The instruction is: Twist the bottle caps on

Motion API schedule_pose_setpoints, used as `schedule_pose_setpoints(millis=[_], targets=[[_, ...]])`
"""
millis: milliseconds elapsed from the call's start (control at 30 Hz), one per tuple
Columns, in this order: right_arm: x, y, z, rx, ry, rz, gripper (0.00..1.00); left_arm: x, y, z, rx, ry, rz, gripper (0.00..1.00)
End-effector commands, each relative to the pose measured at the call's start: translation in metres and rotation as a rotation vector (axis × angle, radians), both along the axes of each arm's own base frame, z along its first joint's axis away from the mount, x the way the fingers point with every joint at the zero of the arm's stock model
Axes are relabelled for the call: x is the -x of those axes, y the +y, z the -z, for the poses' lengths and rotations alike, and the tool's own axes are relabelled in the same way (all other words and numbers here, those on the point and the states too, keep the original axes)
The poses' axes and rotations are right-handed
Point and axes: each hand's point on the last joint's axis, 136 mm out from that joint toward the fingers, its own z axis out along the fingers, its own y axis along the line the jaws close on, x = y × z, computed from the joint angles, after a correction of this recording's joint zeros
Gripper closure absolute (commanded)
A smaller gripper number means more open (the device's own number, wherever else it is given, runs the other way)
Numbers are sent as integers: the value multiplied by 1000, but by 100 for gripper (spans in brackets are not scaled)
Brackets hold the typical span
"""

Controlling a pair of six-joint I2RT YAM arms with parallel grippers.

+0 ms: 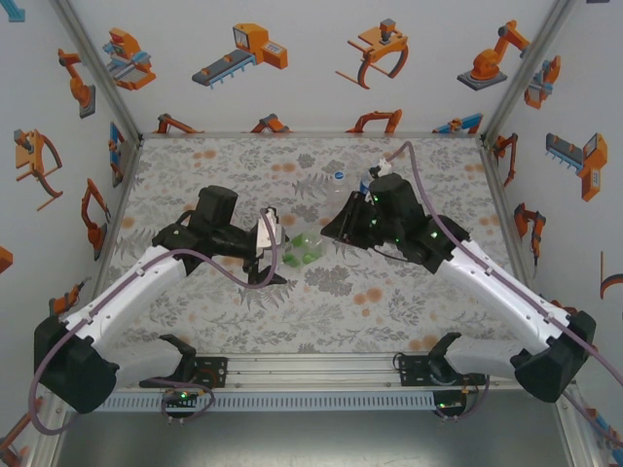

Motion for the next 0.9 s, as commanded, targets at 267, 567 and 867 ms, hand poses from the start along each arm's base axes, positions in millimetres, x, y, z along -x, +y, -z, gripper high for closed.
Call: schedule_pose_setpoints(millis=[267, 567, 867], targets=[[-80, -80, 32, 452, -67, 12, 100, -7, -1, -9, 9, -28, -28, 3], [-150, -137, 51, 643, -57, 57, 100, -7, -1, -6, -3, -24, -26, 3], [-210, -172, 59, 650, -36, 123, 100, -9, -2, -1, -17, -6, -25, 3]])
